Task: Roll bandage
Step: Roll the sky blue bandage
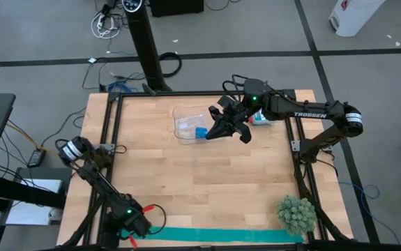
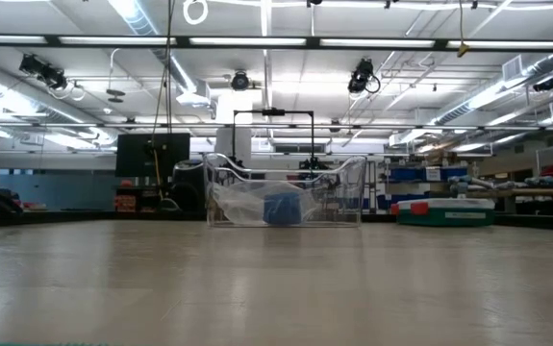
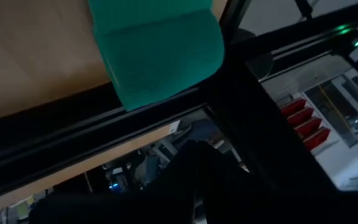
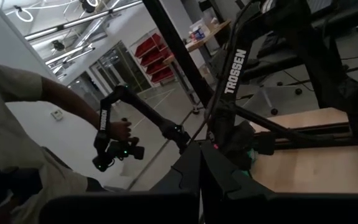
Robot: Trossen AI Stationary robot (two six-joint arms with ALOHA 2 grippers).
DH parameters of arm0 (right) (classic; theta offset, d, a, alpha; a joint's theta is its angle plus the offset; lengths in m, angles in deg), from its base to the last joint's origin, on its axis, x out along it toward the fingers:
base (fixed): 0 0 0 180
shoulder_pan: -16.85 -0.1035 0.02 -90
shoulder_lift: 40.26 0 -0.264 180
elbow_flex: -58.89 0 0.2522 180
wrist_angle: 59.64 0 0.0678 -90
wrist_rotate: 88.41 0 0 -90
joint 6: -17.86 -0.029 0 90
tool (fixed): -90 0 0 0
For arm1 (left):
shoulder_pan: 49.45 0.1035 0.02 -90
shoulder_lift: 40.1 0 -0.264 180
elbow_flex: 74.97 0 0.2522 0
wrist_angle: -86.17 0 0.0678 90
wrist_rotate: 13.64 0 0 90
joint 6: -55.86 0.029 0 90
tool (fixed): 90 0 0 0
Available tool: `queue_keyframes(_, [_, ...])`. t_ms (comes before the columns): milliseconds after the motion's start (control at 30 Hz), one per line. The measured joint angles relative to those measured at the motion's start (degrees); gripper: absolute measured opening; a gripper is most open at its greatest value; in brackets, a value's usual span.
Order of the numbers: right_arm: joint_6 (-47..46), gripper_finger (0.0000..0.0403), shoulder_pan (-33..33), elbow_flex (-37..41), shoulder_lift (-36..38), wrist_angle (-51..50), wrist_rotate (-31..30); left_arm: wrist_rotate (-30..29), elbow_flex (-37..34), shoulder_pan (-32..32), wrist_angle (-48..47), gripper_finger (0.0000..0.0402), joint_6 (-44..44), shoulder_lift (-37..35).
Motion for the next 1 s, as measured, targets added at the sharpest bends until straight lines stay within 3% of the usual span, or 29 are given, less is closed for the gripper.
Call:
queue_keyframes(533, [-1.6, 0.0, 0.0, 0.0, 0.6, 3.5, 0.1, -9.3, -0.2, -1.5, 3.1, 0.0019, -1.7, 0.0])
queue_keyframes(1000, [-1.7, 0.0, 0.0, 0.0, 0.6, 3.4, 0.1, -5.6, -3.4, -1.9, 10.2, 0.0019, -3.6, 0.0])
